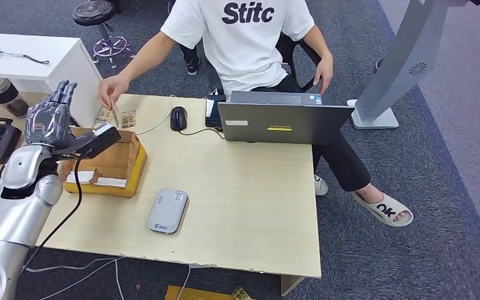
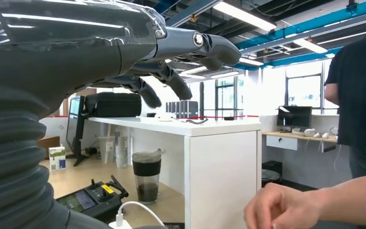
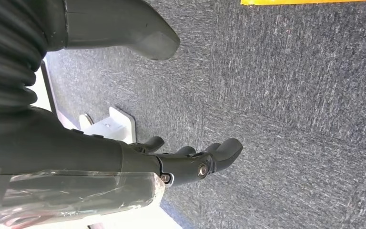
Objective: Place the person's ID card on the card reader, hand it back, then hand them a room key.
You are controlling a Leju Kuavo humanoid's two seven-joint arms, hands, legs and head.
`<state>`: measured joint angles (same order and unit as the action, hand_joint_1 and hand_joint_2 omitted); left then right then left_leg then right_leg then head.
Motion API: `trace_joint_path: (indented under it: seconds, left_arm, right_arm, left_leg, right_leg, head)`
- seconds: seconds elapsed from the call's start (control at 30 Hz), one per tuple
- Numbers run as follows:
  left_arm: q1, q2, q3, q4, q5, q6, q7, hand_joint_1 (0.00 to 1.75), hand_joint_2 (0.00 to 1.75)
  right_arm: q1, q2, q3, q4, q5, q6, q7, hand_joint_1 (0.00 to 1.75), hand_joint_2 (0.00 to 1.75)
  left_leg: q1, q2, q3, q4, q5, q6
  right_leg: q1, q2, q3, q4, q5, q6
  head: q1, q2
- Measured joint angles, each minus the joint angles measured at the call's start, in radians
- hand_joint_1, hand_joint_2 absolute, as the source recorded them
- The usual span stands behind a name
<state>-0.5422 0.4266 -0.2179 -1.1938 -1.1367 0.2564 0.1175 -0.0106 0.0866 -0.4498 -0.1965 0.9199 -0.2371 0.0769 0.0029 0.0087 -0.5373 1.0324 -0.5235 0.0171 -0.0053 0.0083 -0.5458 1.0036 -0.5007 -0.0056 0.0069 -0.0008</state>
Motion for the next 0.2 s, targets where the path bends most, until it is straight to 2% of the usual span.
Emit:
trace_joint_path:
  seconds: [0.2]
  left_arm:
    - [0.093, 0.007, 0.032, -0.076, 0.043, 0.049, -0.042, 0.0, 1.75]
  right_arm:
    - [0.001, 0.0, -0.002, 0.0, -0.004, -0.007, -0.001, 0.0, 1.75]
  left_leg:
    - [0.0, 0.001, 0.0, 0.0, 0.0, 0.0]
  right_leg:
    - [0.0, 0.0, 0.0, 0.0, 0.0, 0.0]
  head:
    - [0.0, 0.0]
